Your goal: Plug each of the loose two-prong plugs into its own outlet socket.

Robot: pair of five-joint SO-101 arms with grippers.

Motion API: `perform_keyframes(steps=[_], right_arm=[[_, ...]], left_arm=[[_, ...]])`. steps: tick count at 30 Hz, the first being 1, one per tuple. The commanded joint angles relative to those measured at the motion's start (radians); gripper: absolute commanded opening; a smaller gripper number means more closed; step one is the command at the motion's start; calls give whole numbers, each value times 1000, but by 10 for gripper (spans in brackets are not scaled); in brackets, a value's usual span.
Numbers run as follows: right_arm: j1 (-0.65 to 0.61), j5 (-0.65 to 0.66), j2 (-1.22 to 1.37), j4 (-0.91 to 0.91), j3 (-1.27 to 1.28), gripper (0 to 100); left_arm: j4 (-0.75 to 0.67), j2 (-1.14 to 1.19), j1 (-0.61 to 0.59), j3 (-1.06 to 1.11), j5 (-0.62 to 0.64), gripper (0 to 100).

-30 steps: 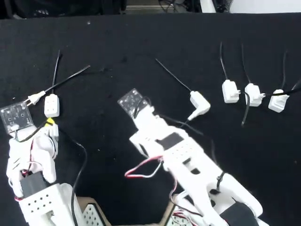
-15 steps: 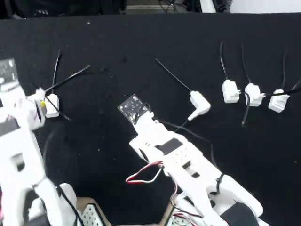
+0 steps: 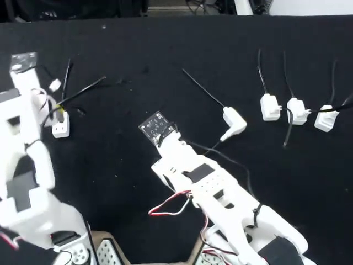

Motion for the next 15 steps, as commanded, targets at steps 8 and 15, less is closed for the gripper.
perform_keyframes(steps=[8,15], right_arm=[[-14,0,-36,-17,-1,155],[-14,0,-36,-17,-1,155]], left_arm=[[255,463,30,-647,-12,226],[376,710,38,-915,-11,223]])
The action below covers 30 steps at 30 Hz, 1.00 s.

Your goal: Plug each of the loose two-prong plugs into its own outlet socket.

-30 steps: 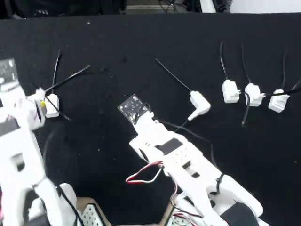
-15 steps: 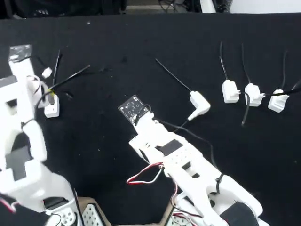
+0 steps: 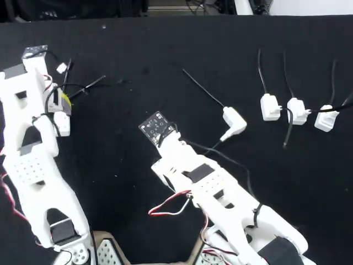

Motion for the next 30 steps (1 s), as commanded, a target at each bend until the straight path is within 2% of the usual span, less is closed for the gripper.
perform_keyframes(steps=[1,9,12,14,16,21,27,30], right_arm=[[-14,0,-36,-17,-1,155],[-14,0,-36,-17,-1,155],[-14,0,-36,-17,-1,155],[-14,0,-36,-17,-1,155],[-14,0,-36,-17,-1,155],[-14,0,-36,-17,-1,155],[-14,0,-36,-17,-1,155],[-14,0,-36,-17,-1,155]], left_arm=[[58,123,5,-200,-6,223],[272,262,4,-458,-8,216],[374,272,4,-547,-8,113],[376,269,4,-561,-2,22],[376,247,1,-552,-2,54],[376,98,27,-366,29,37],[364,-264,133,-2,41,37],[293,-446,196,216,46,41]])
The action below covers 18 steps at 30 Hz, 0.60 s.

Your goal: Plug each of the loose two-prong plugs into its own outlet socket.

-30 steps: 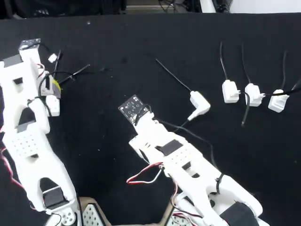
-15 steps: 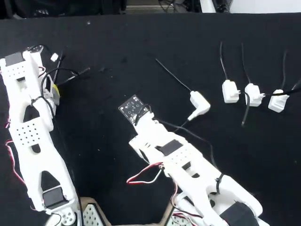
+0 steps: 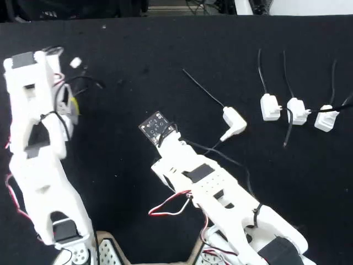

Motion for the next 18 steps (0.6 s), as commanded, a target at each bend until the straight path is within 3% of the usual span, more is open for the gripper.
perform_keyframes(steps=[1,7,12,14,18], right_arm=[[-14,0,-36,-17,-1,155],[-14,0,-36,-17,1,155],[-14,0,-36,-17,1,155],[-14,0,-36,-17,1,155],[-14,0,-36,-17,1,155]], left_arm=[[-101,-353,104,311,34,54],[-436,-647,232,872,48,207],[-740,-835,260,1251,46,222],[-772,-896,254,1317,44,224],[-706,-1007,219,1322,-55,224]])
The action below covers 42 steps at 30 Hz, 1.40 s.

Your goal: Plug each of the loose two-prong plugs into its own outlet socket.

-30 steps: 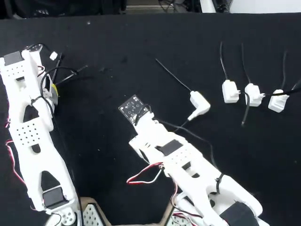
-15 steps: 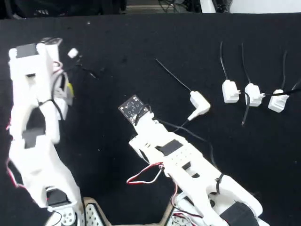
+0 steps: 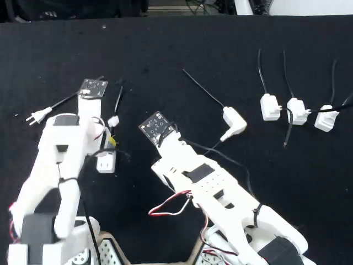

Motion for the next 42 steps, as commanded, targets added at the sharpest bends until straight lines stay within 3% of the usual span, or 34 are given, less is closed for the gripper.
perform_keyframes(steps=[1,6,12,15,21,28,32,36,38,42], right_arm=[[-14,0,-36,-17,1,155],[-14,0,-36,-17,1,155],[-8,0,-45,28,-12,155],[2,-5,-76,84,-33,155],[160,-26,-196,94,-7,155],[170,-77,-277,34,73,155],[170,-77,-282,29,77,155],[170,-77,-282,28,79,155],[170,-77,-282,28,79,155],[170,-77,-282,28,79,155]], left_arm=[[32,-147,-53,-5,-106,224],[-17,-152,-197,12,-147,224],[-143,-26,-219,105,-144,223],[-137,23,-180,108,-140,221],[-28,-23,-21,107,-64,221],[0,-117,162,116,-57,221],[103,-149,160,44,-66,221],[187,-160,82,-136,-55,221],[158,-143,70,-177,-14,221],[-49,-41,71,-153,101,221]])
